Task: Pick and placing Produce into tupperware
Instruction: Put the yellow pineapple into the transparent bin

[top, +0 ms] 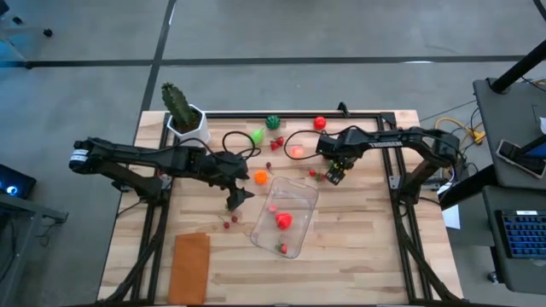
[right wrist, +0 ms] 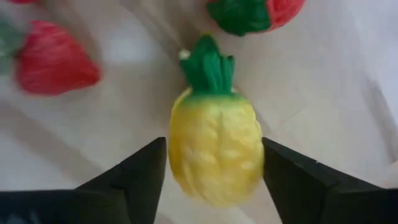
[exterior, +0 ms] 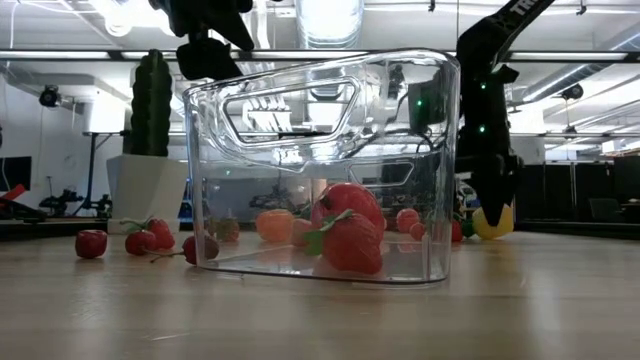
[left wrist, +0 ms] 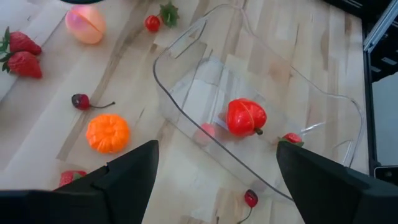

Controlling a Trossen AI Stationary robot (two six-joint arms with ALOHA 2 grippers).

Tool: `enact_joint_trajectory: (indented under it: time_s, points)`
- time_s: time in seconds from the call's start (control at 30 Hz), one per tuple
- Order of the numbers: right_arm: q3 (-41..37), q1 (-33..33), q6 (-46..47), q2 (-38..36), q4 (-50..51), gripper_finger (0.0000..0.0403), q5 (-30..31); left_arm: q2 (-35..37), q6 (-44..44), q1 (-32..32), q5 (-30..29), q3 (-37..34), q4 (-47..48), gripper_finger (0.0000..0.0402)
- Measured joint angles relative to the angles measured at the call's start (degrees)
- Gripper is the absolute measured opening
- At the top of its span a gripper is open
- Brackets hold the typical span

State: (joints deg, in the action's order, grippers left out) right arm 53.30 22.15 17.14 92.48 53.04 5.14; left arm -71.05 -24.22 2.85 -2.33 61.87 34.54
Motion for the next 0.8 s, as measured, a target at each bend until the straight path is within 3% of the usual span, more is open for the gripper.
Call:
enact_joint_trajectory:
  time_s: [0.23,0.47,0.6,0.8]
  points:
    - [0.0,-0.2,3.0,-3.9,2.8,0.02,-1.0,0.0,0.7,-0.1,0.0,0.0,-0.2,0.0311]
    - [1.1,-0.4,5.4,-6.7,4.0,0.02,0.2,0.0,0.7,-0.2,0.0,0.0,-0.2,0.0311]
    - [5.0,-2.2,7.5,-9.5,5.8,0.0195,-1.7,0.0,0.8,-0.2,-0.1,0.0,-0.2,0.0311]
    - [16.1,-9.3,12.9,-14.0,3.4,0.0202,-9.2,0.0,1.2,-0.2,-1.3,0.0,0.0,0.0311]
